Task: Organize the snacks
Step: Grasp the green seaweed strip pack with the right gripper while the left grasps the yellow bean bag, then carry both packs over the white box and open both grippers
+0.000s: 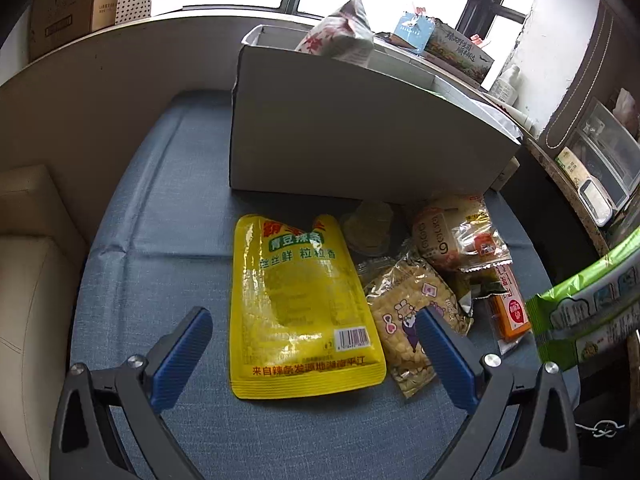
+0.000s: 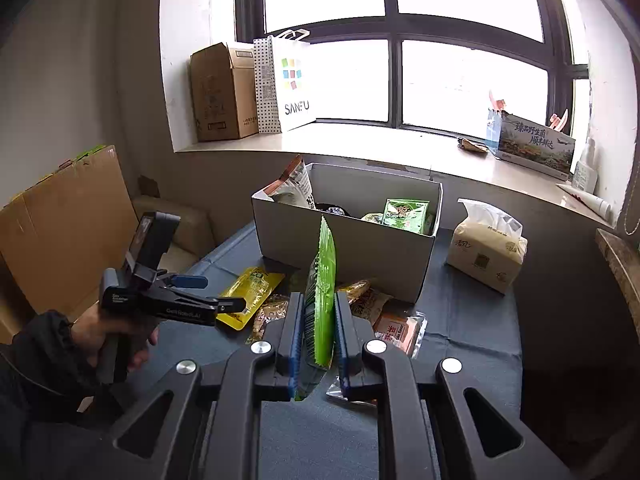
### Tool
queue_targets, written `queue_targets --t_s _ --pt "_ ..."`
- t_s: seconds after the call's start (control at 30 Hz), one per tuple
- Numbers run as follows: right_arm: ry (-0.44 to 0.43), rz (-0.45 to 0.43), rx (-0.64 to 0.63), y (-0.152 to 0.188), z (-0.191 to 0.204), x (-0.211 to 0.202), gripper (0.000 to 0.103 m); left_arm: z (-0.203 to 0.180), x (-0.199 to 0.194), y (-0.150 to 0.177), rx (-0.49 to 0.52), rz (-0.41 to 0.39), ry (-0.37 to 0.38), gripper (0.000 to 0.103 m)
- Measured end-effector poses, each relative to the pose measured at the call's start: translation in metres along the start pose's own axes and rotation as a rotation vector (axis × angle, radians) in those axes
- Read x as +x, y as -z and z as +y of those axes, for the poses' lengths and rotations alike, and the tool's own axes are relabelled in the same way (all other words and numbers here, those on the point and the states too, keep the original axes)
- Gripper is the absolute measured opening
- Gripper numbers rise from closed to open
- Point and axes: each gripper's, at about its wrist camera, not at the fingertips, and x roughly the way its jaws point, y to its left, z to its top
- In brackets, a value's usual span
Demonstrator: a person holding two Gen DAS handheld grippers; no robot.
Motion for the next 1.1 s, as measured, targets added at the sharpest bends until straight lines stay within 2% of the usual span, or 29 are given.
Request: queue_targets --t_s 0.13,0.27,0.33,0.37,0.4,0.47,0.63,0.77,0.83,0.93,1.1 --pt "-0.019 0.01 0.004 0.007 0.003 -0.005 0.015 0.004 0.027 -0.012 -0.019 0.056 -0.06 0.103" --pt "-0.018 0.014 0.009 0.008 0.0 -0.001 0.015 -0.004 0.037 -0.018 0.02 0.052 -0.119 0.103" --pt "-0.023 0.016 0.015 0.009 0.0 0.0 0.015 -0.009 0.036 -0.016 0.049 0.021 -0.145 0.089" --pt "-0.024 0.017 0.016 0.01 0.0 0.001 0.015 -0.012 0.034 -0.015 0.073 0.011 -0.171 0.064" --pt "-0.025 0.019 0.016 0.01 0.001 0.001 0.015 -0.011 0.032 -0.013 0.072 0.009 -0.175 0.058" --pt "-0.027 0.019 0.018 0.011 0.0 0.002 0.015 -0.005 0.023 -0.009 0.028 -0.01 -0.104 0.053" --pt "-0.026 0.004 0.041 0.007 -0.007 0.003 0.015 -0.009 -0.028 0.0 0.049 -0.137 -0.055 0.052" --pt "-0.032 -0.005 0.05 -0.004 -0.015 0.008 0.015 -0.027 -0.073 -0.01 0.095 -0.23 0.031 0.052" --pt "-0.014 -0.036 0.07 -0.015 -0.023 0.009 0.015 -0.039 -0.093 -0.02 0.136 -0.276 0.062 0.052" --pt "-0.023 -0.095 0.111 -0.037 -0.037 0.009 0.015 -0.053 -0.113 -0.043 0.183 -0.331 0.068 0.052" --pt "-0.008 -0.183 0.131 -0.084 -0.058 0.016 0.015 -0.071 -0.123 -0.105 0.238 -0.393 0.056 0.052"
